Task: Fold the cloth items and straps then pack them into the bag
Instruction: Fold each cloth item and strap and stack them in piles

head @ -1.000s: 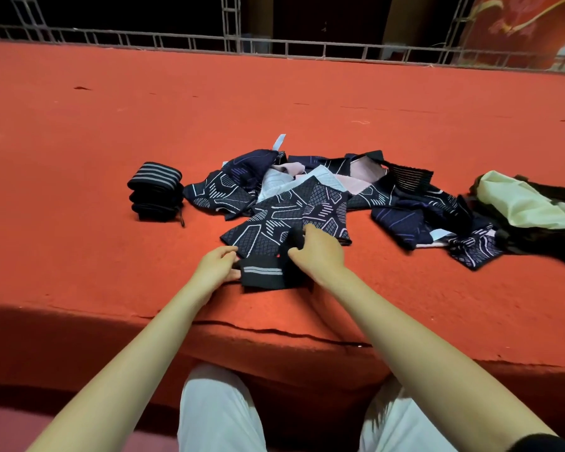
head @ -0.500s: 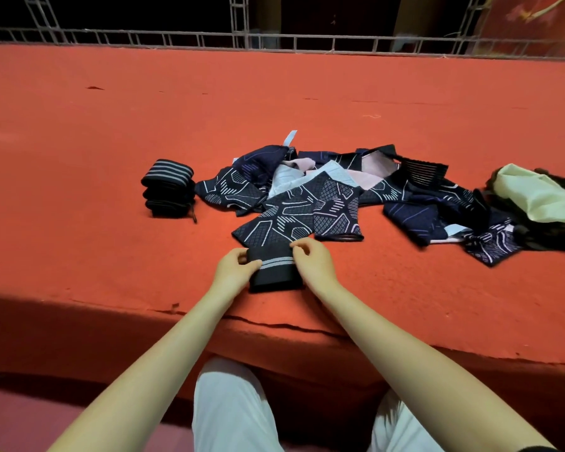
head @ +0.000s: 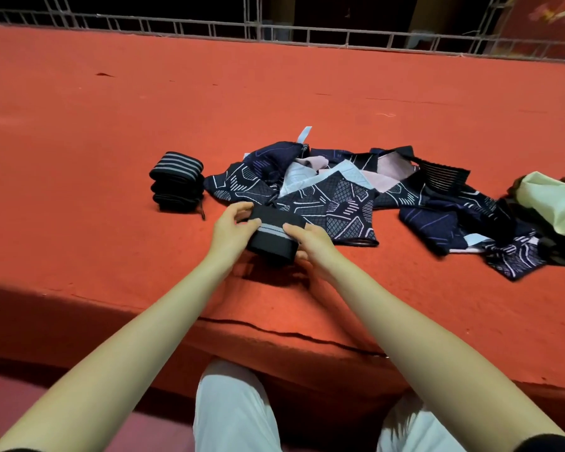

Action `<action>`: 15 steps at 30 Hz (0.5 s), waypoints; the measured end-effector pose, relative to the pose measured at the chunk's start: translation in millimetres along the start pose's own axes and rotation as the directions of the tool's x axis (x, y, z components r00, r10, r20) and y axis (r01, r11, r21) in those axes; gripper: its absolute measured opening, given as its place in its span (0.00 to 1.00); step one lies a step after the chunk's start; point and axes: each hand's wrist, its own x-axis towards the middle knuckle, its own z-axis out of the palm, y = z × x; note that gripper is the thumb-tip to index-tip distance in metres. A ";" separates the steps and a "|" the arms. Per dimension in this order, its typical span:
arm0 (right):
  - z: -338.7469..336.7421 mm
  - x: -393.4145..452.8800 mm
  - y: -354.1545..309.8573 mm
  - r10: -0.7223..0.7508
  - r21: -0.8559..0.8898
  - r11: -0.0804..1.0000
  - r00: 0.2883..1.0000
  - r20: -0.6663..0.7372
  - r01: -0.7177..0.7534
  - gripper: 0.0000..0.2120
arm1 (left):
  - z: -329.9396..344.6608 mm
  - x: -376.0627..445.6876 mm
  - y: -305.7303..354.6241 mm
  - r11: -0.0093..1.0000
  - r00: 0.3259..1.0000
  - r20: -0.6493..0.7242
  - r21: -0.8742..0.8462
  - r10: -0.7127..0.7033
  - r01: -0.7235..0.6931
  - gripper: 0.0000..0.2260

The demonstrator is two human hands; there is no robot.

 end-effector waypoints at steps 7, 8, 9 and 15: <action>48.0 46.3 -23.8 -0.068 0.014 0.998 0.994 0.084 0.067 0.09 | -42.2 53.5 -13.2 0.977 0.972 0.103 0.040 -0.210 0.207 0.24; 55.5 52.4 -25.8 -0.065 0.007 0.998 0.994 0.091 0.065 0.10 | -49.7 59.3 -16.7 0.975 0.973 0.077 0.048 -0.219 0.215 0.25; 63.7 58.0 -26.1 -0.050 -0.003 0.999 0.994 0.098 0.051 0.11 | -56.4 62.5 -18.2 0.977 0.977 0.040 0.050 -0.210 0.208 0.25; 130.0 82.4 -2.3 0.128 -0.142 0.984 0.980 0.154 -0.106 0.13 | -100.0 68.3 -64.6 0.954 0.968 -0.156 0.200 -0.196 0.225 0.10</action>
